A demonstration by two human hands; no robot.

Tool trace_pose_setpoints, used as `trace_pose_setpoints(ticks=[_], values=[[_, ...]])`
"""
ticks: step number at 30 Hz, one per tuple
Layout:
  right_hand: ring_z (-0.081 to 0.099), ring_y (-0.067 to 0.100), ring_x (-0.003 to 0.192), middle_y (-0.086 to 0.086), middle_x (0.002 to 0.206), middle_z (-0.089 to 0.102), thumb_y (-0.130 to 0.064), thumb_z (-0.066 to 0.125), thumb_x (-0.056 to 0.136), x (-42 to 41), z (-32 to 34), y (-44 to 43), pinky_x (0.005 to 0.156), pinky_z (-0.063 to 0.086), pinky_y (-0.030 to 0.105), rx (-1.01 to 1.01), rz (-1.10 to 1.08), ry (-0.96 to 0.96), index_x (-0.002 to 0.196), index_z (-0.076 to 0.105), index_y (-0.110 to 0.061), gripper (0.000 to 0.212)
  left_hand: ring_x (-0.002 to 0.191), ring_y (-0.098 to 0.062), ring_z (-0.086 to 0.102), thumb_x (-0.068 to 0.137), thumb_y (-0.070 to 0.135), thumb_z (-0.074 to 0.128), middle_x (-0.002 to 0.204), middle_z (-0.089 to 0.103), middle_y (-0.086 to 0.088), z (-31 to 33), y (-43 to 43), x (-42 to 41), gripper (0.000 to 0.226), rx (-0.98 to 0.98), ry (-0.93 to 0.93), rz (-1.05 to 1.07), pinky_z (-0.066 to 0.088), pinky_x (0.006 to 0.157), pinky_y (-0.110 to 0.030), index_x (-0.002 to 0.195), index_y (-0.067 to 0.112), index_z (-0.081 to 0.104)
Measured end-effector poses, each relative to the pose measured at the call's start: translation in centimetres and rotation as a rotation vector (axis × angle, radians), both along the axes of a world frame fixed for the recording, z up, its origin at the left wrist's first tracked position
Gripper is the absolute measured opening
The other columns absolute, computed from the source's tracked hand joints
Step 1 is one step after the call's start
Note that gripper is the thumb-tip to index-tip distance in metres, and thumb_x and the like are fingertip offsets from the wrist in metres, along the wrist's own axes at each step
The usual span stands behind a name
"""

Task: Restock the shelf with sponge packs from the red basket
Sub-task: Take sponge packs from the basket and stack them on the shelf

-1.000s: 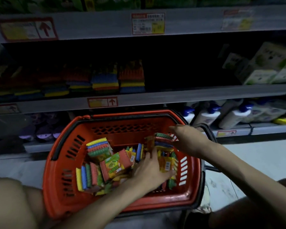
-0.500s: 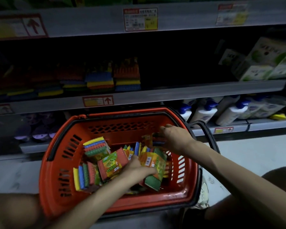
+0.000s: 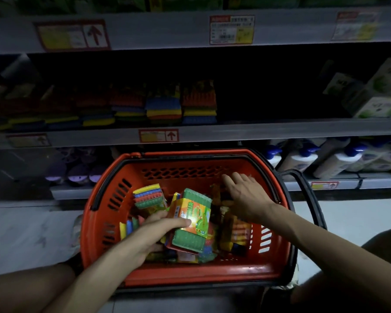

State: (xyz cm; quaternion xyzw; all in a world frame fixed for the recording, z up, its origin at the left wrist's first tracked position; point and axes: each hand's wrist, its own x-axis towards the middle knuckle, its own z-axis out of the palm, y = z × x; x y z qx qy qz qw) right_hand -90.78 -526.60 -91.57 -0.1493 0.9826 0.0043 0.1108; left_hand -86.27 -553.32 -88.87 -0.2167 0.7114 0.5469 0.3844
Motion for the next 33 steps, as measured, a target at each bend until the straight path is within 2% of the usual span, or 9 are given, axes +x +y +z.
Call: trace_pose_setpoints(ticks=[4,7,12,15,19,23,28,30,33], values=[[0.049,0.026,0.110,0.005,0.123,0.037,-0.049,0.075,0.072,1.6,3.4,-0.9,0.097,0.045,0.034,-0.119,0.027,0.125,0.153,0.023,-0.023,0.100,0.108,-0.025,0.072,0.047,0.047,0.092,0.110,0.079,0.001,1.4,-1.3,-0.6,0.077,0.082,0.023,0.050,0.051,0.104,-0.051,0.119,0.033,0.070],[0.050,0.019,0.105,0.000,0.125,0.030,-0.048,0.076,0.072,2.9,6.1,-0.6,0.089,0.053,0.031,-0.452,-0.093,0.081,0.150,0.025,-0.036,0.093,0.105,-0.024,0.075,0.054,0.036,0.094,0.112,0.078,-0.003,2.7,-1.9,-1.5,0.081,0.155,0.060,0.087,0.058,0.096,-0.048,0.130,0.030,0.065],[0.052,0.009,0.118,-0.015,0.140,0.031,-0.032,0.072,0.077,4.1,8.5,0.4,0.091,0.051,0.018,-0.767,-0.105,0.131,0.145,0.037,-0.040,0.077,0.107,-0.023,0.074,0.063,0.047,0.089,0.112,0.078,-0.001,5.5,-1.7,-2.0,0.067,0.192,0.197,0.046,0.054,0.101,-0.052,0.125,0.033,0.069],[0.052,0.008,0.116,-0.017,0.142,0.029,-0.044,0.066,0.076,4.0,9.4,0.4,0.084,0.044,0.007,-0.737,-0.097,0.203,0.142,0.037,-0.042,0.072,0.107,-0.021,0.074,0.054,0.059,0.089,0.111,0.078,0.004,6.2,-0.9,-1.9,0.077,0.171,0.311,0.112,0.051,0.104,-0.054,0.125,0.039,0.068],[0.054,0.010,0.110,-0.007,0.142,0.035,-0.063,0.071,0.079,3.7,9.8,-0.2,0.089,0.053,0.023,-0.685,-0.129,0.314,0.139,0.045,-0.031,0.073,0.108,-0.019,0.072,0.065,0.059,0.083,0.111,0.078,0.006,7.2,0.6,-1.6,0.063,0.198,0.410,0.222,0.051,0.102,-0.056,0.121,0.036,0.069],[0.059,0.014,0.110,-0.006,0.138,0.043,-0.050,0.075,0.082,3.7,9.0,-1.5,0.084,0.053,0.024,-0.613,-0.137,0.349,0.129,0.054,-0.026,0.057,0.101,-0.016,0.075,0.075,0.046,0.085,0.111,0.078,0.005,8.1,2.2,-1.8,0.054,0.198,0.473,0.201,0.057,0.094,-0.042,0.124,0.031,0.066],[0.053,0.005,0.108,-0.016,0.134,0.039,-0.033,0.074,0.077,3.9,9.2,-1.6,0.079,0.045,0.015,-0.811,-0.271,0.254,0.130,0.054,-0.041,0.057,0.103,-0.019,0.075,0.074,0.044,0.086,0.110,0.078,0.005,8.3,3.0,-2.4,0.055,0.198,0.437,0.196,0.053,0.101,-0.049,0.123,0.034,0.065],[0.055,0.008,0.105,-0.015,0.132,0.037,-0.036,0.071,0.075,3.8,9.9,-1.2,0.080,0.050,0.022,-0.834,-0.296,0.213,0.126,0.055,-0.042,0.054,0.100,-0.018,0.075,0.077,0.038,0.086,0.108,0.079,0.004,8.4,2.9,-2.8,0.051,0.194,0.450,0.201,0.056,0.098,-0.045,0.123,0.034,0.065],[0.056,0.018,0.102,-0.005,0.130,0.037,-0.047,0.063,0.074,3.7,10.1,-0.3,0.081,0.056,0.034,-0.617,-0.207,0.186,0.127,0.052,-0.035,0.056,0.105,-0.017,0.072,0.062,0.048,0.088,0.116,0.075,0.006,8.6,2.6,-3.4,0.079,0.165,0.466,0.212,0.054,0.102,-0.048,0.133,0.031,0.059]])
